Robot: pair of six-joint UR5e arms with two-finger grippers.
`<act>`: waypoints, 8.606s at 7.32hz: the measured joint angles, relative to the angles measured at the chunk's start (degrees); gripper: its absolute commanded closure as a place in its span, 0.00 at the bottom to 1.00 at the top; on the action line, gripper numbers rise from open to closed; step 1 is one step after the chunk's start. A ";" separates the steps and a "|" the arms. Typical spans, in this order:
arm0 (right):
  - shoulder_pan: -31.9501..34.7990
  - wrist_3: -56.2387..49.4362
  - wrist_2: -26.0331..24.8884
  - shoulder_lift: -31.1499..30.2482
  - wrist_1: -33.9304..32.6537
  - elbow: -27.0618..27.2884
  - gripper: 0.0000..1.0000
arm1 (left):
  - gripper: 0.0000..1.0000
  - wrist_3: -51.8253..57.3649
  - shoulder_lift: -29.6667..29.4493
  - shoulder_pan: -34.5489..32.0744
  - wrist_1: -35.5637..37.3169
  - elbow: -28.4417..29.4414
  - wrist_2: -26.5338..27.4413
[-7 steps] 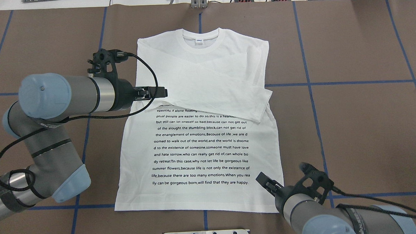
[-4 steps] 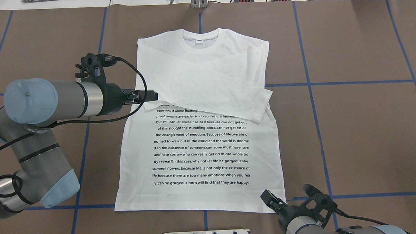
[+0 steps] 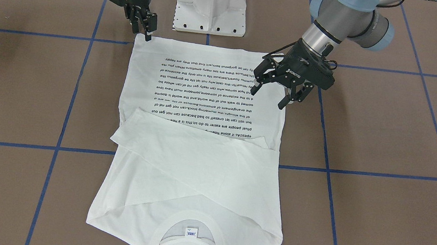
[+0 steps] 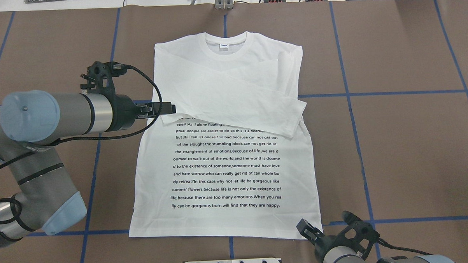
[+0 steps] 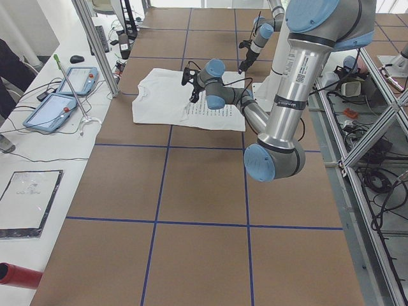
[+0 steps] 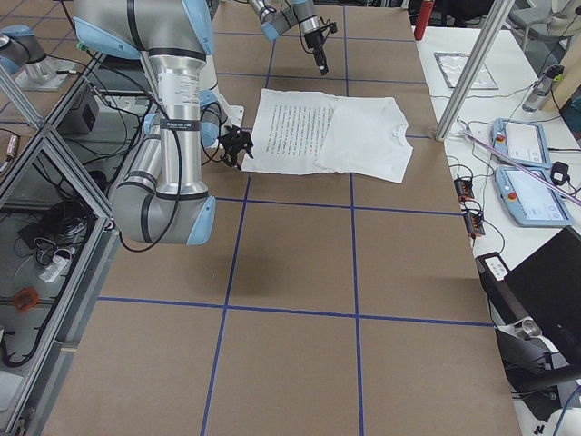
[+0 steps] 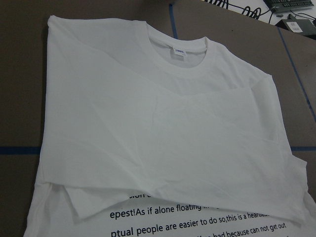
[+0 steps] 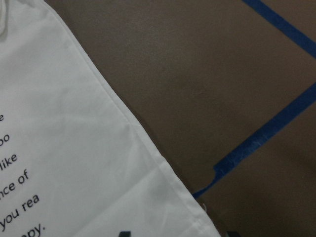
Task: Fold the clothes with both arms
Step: 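Move both grippers down to the hem corners nearest the robot, then grasp both hem corners with the left and right grippers, then lift the hem with both grippers and fold it toward the collar, then release the hem near the collar and raise both grippers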
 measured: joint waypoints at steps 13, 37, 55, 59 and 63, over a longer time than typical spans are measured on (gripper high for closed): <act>0.21 -0.01 1.37 -0.24 -0.72 3.10 1.00 | 0.01 -3.69 1.93 0.19 0.11 -1.71 -0.31; 0.60 -0.40 1.59 -2.02 -1.04 5.58 1.00 | 1.00 -35.08 18.65 28.06 12.53 -12.43 9.30; 43.69 -35.43 23.81 21.44 -5.48 -11.46 1.00 | 1.00 -5.46 -6.05 -5.77 16.78 6.15 4.37; 49.66 -39.51 24.77 34.51 -1.66 -32.76 1.00 | 1.00 -1.64 -11.84 -9.59 9.03 20.59 4.49; 50.67 -40.23 24.79 39.14 5.53 -45.83 1.00 | 0.96 -1.72 -14.42 -9.66 0.53 30.13 4.88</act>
